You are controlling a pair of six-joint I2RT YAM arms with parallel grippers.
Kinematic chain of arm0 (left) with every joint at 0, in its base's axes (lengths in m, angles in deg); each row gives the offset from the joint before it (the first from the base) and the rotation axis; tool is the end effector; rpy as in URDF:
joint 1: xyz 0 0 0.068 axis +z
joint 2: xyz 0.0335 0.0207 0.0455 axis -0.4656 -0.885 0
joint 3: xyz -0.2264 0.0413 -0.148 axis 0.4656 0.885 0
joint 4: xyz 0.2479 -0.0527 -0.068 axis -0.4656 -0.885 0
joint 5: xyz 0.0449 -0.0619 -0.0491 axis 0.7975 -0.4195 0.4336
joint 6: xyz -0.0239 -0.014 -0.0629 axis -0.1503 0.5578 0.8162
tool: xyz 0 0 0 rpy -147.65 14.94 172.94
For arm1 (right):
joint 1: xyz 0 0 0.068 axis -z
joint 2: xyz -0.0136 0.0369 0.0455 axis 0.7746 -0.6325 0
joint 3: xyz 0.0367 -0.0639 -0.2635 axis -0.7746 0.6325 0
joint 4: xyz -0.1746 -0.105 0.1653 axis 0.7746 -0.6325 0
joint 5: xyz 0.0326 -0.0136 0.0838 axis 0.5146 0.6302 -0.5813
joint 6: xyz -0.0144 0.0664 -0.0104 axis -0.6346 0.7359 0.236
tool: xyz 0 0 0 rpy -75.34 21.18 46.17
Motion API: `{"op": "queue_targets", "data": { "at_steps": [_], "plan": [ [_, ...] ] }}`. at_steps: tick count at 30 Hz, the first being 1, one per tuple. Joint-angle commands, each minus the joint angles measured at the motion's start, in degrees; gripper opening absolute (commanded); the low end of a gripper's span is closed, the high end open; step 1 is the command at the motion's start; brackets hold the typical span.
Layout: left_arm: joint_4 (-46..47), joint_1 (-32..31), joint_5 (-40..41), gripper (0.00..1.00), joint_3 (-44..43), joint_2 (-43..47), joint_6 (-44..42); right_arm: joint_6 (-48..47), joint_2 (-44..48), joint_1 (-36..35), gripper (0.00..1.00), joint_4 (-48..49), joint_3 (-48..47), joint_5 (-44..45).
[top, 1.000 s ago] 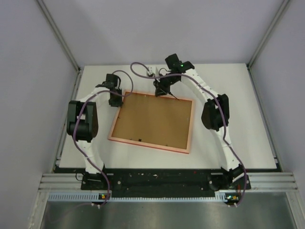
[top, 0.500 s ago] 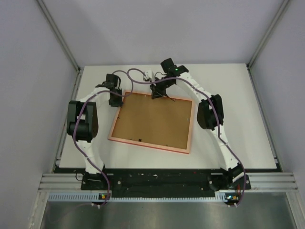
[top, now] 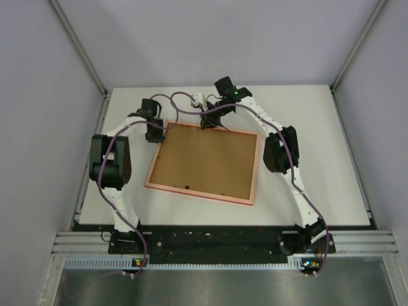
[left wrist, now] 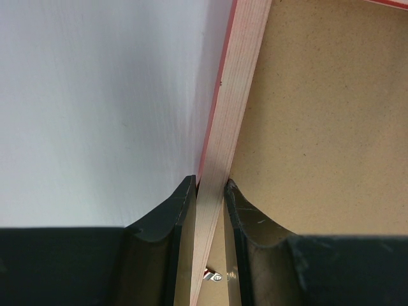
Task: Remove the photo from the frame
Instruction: Release the photo frame item from the photo frame.
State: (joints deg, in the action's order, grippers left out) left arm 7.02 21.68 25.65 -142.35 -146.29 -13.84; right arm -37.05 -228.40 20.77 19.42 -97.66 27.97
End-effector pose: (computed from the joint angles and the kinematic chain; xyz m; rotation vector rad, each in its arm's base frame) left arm 0.4193 -0.0440 0.1604 -0.0548 2.6406 -0.0714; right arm 0.4539 0.3075 0.2114 -1.7355 1.5606 0.8144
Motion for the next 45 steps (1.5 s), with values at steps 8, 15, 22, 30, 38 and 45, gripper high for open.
{"op": "queue_targets", "data": {
  "at_steps": [8, 15, 22, 30, 38, 45],
  "plan": [
    [-0.8, 0.4, -7.7, 0.0, 1.6, 1.5, -2.9, 2.0, 0.4, 2.6, 0.0, 5.8, 0.1, -6.9],
    [-0.8, -0.1, -8.0, 0.0, 1.8, 2.5, -5.2, 3.2, -0.1, 4.4, 0.0, 7.4, -0.5, -8.9],
    [-0.8, -0.1, -7.1, 0.0, 1.8, 2.3, -6.4, 3.3, -1.3, 6.4, 0.0, 7.3, -1.0, -13.2],
    [-0.9, -0.1, -7.8, 0.0, 1.6, 2.4, -7.1, 2.7, -0.3, 6.4, 0.0, 5.8, 0.6, -17.4],
    [-1.0, -0.1, -8.8, 0.0, 1.9, 3.2, -7.6, 1.5, -1.2, 7.1, 0.0, 5.5, 0.8, -19.1],
    [-1.0, -0.1, -8.9, 0.0, 2.0, 3.6, -7.8, 0.3, -1.3, 7.7, 0.0, 4.4, 0.7, -20.2]
  ]
}}
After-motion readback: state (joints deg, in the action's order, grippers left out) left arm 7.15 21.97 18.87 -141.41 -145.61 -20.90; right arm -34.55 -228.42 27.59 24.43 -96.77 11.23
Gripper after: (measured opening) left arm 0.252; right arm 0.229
